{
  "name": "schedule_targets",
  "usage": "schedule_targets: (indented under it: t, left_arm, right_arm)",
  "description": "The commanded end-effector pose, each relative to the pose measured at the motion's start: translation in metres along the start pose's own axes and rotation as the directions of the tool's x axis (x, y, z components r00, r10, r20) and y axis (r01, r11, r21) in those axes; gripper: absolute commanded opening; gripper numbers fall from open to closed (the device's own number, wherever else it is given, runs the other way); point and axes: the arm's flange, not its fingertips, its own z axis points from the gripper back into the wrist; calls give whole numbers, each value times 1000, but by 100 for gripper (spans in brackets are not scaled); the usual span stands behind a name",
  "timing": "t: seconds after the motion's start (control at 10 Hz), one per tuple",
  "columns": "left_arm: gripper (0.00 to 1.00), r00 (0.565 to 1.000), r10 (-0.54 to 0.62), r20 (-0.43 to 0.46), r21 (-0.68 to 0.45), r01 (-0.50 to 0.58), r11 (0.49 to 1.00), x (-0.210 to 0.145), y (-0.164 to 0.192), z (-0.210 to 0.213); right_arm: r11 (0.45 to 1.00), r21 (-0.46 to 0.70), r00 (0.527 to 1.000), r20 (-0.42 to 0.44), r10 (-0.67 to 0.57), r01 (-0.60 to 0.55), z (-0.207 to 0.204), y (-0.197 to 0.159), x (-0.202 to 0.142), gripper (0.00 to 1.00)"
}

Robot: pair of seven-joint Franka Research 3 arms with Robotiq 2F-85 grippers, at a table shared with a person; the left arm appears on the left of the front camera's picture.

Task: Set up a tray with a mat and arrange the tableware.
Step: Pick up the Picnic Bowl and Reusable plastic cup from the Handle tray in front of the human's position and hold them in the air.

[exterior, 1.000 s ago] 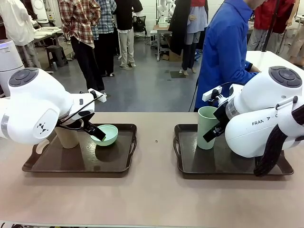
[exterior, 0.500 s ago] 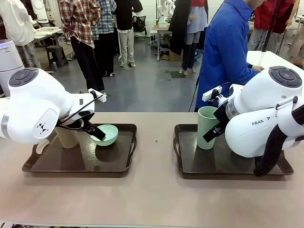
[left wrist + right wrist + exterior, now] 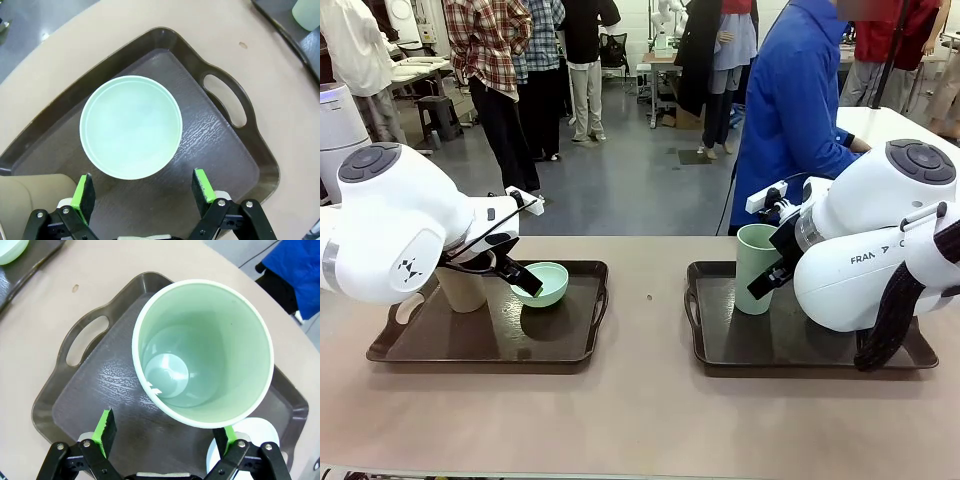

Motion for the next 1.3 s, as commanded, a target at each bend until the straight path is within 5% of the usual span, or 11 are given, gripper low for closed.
schedule_targets:
  t: [0.0,0.3,0.7,0.9,1.2]
  left_arm:
    - [100,1000,2,16,-32,-1,999,-13,-4,2]
    - [100,998,-36,-47,-113,30,993,-38,-22,49]
    - [100,963,-72,-260,-38,64,997,-76,-36,117]
    - [100,984,11,-180,-149,-39,988,-85,-16,136]
    - [100,975,213,-60,-502,-213,838,-103,40,150]
  right_arm:
    - [1000,-27,1000,-22,-7,6,3,10,-16,100]
    - [996,-47,978,-193,-77,70,48,29,-73,100]
    - [989,-30,952,-267,-149,146,126,50,-149,100]
    - [957,143,966,-89,-241,252,155,22,-189,100]
    - [820,495,900,151,-408,289,164,-29,-252,100]
